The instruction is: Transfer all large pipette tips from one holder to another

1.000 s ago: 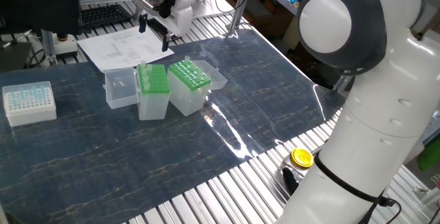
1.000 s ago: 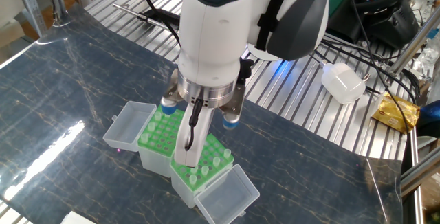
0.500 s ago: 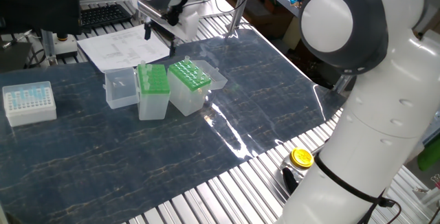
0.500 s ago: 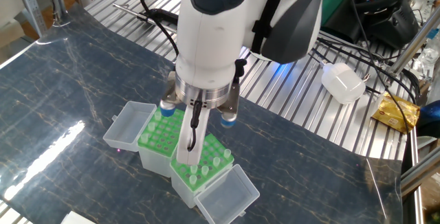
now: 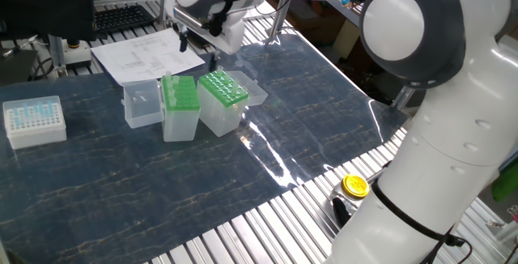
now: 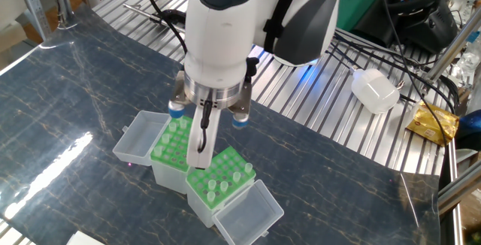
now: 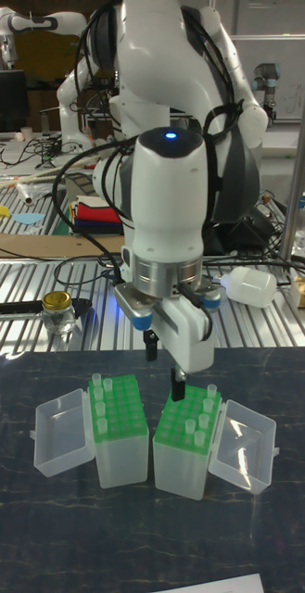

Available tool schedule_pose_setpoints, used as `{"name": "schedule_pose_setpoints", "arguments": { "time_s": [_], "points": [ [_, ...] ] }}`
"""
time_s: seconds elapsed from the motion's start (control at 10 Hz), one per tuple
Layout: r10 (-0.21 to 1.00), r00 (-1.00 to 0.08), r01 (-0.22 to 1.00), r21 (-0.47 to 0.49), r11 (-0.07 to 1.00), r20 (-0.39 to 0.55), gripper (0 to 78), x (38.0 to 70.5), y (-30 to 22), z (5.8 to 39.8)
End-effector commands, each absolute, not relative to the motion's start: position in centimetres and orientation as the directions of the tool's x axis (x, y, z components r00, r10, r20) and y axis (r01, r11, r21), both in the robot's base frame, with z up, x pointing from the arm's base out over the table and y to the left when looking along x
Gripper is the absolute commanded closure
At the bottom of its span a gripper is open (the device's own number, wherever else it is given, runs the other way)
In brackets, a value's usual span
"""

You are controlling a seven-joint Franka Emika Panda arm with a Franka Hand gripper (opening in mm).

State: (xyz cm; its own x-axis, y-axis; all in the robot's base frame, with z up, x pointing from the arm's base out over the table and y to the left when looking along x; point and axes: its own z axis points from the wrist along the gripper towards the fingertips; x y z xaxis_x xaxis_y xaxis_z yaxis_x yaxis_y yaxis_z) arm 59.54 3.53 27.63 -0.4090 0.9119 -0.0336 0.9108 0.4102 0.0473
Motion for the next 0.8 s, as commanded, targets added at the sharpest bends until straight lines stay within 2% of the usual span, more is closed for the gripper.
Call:
{"name": "schedule_pose_setpoints", "arguments": {
  "time_s": [0.1,0.8],
  "points": [
    [0.918,-0.395,0.917,0.046,0.396,-0.042,0.2,58.3,2.6,26.5],
    [0.918,-0.395,0.917,0.045,0.397,-0.042,0.2,56.6,0.3,24.5]
  ]
}}
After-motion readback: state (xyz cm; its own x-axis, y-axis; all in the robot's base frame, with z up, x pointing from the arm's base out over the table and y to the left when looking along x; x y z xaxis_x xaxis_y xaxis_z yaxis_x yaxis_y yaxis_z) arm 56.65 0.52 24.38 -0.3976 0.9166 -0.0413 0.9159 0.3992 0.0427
